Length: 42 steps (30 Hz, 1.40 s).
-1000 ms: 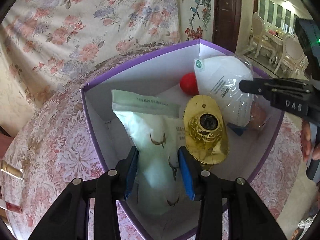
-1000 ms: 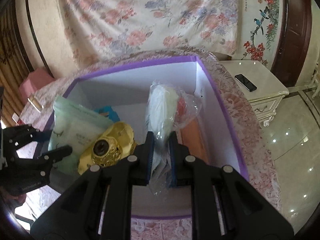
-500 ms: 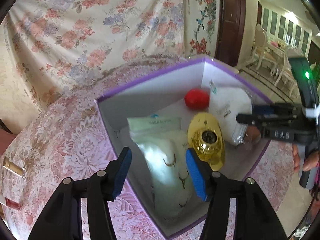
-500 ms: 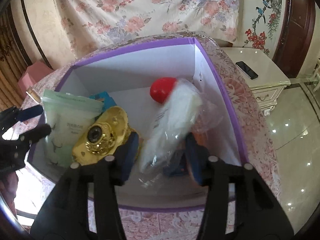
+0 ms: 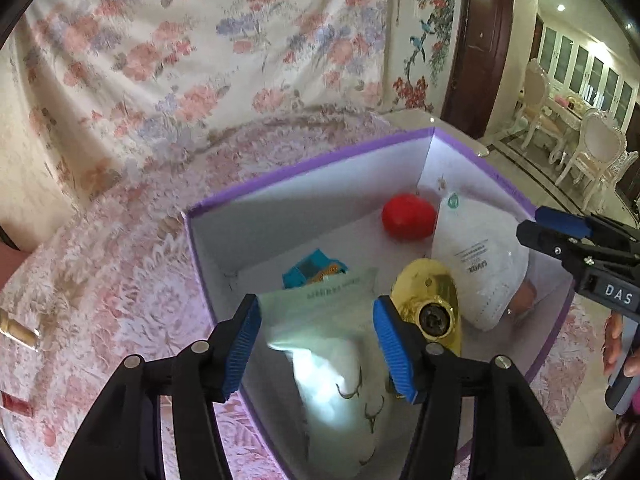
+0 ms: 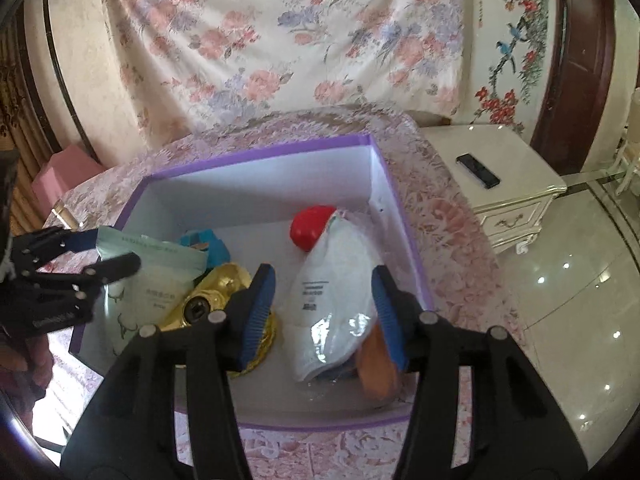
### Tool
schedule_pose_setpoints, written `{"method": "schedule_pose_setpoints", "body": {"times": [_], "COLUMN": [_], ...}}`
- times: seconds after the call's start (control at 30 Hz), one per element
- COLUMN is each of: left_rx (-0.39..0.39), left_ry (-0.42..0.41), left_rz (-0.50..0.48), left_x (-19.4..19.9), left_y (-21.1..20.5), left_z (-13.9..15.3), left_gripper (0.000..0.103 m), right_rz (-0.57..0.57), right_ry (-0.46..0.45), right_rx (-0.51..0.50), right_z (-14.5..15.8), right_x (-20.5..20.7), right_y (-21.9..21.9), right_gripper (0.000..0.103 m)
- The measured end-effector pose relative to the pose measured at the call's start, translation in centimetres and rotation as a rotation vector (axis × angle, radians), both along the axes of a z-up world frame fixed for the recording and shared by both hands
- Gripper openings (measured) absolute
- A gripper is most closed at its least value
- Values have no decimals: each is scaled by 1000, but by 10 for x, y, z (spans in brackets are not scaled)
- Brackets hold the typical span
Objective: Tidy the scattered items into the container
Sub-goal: 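Carry the mask and cotton pad bag over the purple box and open both tools, then withdraw both tools from the box toward the remaining jar and spray can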
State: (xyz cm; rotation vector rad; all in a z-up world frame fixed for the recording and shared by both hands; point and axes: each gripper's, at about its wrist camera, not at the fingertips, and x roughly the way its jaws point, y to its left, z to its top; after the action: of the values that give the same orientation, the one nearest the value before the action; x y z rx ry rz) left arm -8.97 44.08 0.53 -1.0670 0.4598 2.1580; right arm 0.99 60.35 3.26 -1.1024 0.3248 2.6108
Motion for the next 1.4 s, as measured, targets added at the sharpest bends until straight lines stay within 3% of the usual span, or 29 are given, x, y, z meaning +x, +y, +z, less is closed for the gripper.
{"method": "schedule_pose_setpoints", "body": {"times": [0.17,0.4,0.6,0.8,0.97,1.3,1.4], "left_rx": [-14,-120,-128,-53,17,117,131], "left_ry": [-84,-43,-87,-85,-35,28,25], "left_rz": [-3,-62,-114,-89,-55,1,30], "left_x": [-5,9,18,18,23,27,21], "left_y": [8,20,14,-10,-35,-88,-110], "left_z": [-22,-34,-32,-10,19,50,50], "left_gripper": [59,60,61,61,61,61,61], "right_rz": [24,35,35,22,114,270,291], "right_ry": [-43,-150,-204,-88,-42,-221,-273], "right_rx": [-60,-160,-190,-71,-25,120,216], "right_z": [-14,-36,-43,-14,6,-24,-30], "right_x": [-12,-22,-22,-11,-24,-86,-89], "right_y": [2,4,4,-15,-49,-125,-143], "right_gripper": [54,54,58,58,60,62,62]}}
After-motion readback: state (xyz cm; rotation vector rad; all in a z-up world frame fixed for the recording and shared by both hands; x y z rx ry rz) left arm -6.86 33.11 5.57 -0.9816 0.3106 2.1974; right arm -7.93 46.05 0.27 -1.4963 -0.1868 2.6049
